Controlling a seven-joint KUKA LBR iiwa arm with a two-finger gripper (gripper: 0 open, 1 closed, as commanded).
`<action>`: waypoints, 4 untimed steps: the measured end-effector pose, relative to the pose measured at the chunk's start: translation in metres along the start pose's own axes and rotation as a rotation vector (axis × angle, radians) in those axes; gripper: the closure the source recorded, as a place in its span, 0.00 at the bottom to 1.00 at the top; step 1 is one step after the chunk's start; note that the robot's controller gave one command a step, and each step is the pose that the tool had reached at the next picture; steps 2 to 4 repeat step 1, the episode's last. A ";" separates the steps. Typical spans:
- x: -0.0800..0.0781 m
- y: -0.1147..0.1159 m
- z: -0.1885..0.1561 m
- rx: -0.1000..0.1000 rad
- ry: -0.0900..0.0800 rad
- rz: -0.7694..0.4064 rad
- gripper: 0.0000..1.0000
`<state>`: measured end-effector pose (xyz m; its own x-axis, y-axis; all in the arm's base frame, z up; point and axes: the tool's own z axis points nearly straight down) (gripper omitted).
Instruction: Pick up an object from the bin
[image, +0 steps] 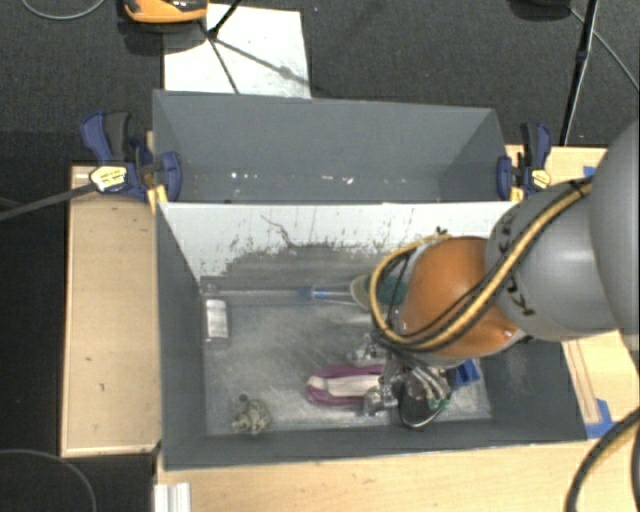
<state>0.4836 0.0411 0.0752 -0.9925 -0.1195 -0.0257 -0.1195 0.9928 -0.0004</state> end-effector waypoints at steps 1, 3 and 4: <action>-0.009 -0.022 -0.150 0.000 0.017 -0.012 1.00; -0.009 -0.022 -0.150 0.000 0.017 -0.012 1.00; -0.009 -0.022 -0.150 0.000 0.017 -0.012 1.00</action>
Offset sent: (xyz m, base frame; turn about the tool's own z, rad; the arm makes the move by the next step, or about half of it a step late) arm 0.0059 -0.0205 0.1463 -0.0162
